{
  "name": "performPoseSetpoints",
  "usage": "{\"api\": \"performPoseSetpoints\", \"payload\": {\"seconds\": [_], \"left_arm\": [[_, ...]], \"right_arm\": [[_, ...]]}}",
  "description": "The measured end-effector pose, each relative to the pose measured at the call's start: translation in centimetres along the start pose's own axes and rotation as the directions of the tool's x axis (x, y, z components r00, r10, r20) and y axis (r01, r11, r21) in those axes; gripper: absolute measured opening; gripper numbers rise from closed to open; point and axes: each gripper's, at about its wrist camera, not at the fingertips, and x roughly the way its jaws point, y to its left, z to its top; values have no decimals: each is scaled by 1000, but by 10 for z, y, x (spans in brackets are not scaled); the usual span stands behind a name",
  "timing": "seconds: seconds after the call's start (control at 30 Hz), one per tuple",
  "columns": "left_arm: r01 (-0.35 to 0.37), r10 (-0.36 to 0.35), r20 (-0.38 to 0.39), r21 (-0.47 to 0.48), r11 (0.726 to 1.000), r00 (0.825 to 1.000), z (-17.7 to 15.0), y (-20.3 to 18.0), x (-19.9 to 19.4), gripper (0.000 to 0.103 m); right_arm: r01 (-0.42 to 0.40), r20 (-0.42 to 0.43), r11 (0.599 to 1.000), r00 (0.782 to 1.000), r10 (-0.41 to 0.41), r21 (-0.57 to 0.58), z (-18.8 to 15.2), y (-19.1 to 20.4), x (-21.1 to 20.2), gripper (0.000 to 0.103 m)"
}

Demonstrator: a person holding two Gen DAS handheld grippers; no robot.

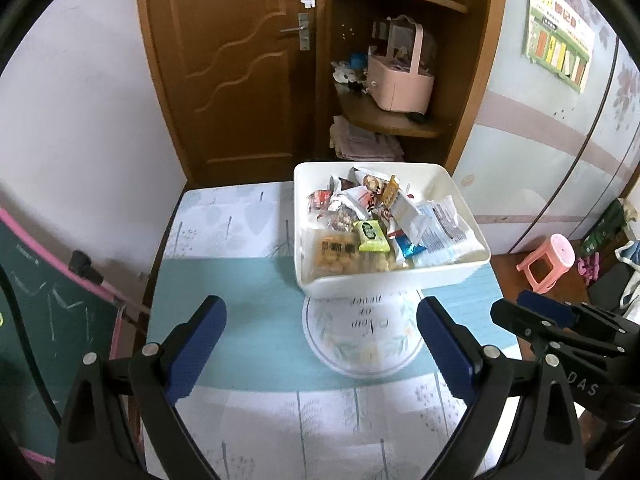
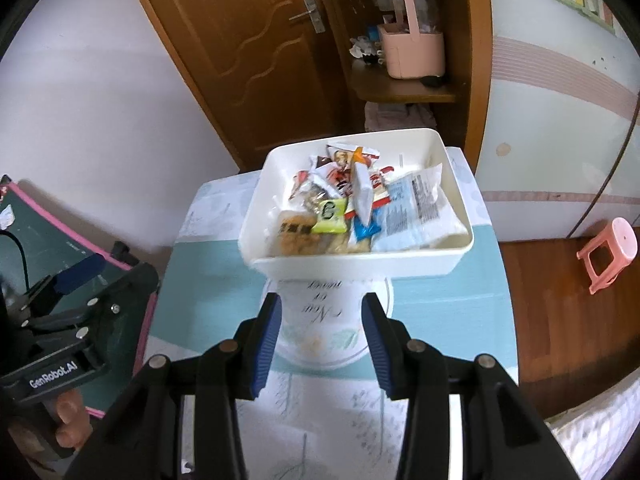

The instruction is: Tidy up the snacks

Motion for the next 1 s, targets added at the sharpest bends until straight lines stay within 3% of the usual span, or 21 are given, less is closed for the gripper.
{"api": "performPoseSetpoints", "payload": {"seconds": [0.43, 1.0], "left_arm": [[-54, 54, 20, -18, 998, 998, -37, 7, -58, 96], [-83, 84, 31, -31, 996, 996, -49, 10, -81, 96]], "right_arm": [[14, 42, 1000, 999, -15, 20, -36, 22, -52, 43], [33, 73, 999, 997, -33, 6, -55, 35, -72, 46]]}}
